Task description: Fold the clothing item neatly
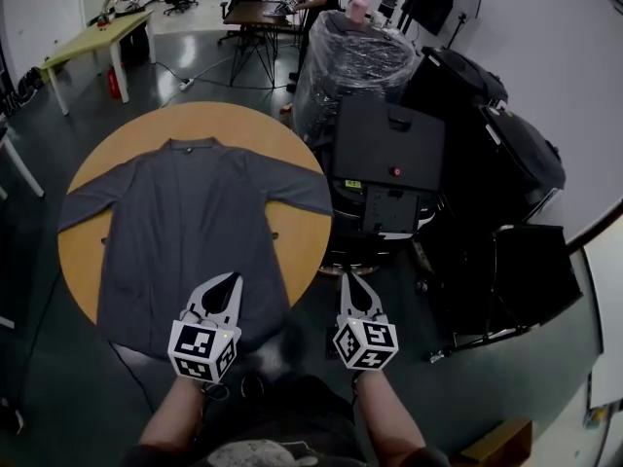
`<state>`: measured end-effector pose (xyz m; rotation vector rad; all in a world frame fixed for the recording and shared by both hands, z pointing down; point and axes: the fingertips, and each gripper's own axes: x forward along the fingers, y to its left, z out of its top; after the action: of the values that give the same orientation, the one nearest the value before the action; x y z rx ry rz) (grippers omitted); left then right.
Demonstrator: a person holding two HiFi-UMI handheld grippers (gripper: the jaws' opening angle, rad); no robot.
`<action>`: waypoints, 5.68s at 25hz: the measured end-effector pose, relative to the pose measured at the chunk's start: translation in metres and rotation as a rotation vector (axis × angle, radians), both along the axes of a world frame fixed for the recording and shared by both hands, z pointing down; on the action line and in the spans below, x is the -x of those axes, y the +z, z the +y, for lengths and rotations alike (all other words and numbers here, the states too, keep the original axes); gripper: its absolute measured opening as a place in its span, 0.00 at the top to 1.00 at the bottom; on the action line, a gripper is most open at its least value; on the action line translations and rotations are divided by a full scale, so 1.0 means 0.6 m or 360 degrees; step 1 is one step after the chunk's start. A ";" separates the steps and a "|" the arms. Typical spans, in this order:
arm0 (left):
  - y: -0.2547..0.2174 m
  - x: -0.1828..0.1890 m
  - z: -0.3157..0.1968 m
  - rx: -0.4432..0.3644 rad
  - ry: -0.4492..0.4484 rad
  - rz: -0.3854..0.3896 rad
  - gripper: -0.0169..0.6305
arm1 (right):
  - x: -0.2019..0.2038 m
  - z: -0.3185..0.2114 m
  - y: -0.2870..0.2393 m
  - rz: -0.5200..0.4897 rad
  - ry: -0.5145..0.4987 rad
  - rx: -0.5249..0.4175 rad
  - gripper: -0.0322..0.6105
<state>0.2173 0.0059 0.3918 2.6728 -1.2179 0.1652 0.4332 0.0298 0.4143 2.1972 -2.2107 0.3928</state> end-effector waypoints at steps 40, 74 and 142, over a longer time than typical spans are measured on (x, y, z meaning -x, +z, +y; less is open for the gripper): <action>0.224 -0.286 -0.303 0.0310 -0.0602 -0.0238 0.96 | -0.197 -0.400 0.432 0.0126 -0.0649 0.0681 0.78; 0.095 -0.098 -0.302 0.0071 -0.0645 -0.0178 0.96 | -0.236 -0.472 0.164 0.0535 -0.0204 0.0359 0.93; 0.065 0.671 -0.451 0.0103 -0.0307 -0.0142 0.96 | 0.708 -0.580 0.169 0.1169 -0.0361 0.0644 0.93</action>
<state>-0.1852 -0.2647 0.4307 2.4993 -1.4624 0.2914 0.0082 -0.3179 0.5160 1.5206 -1.7463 0.0061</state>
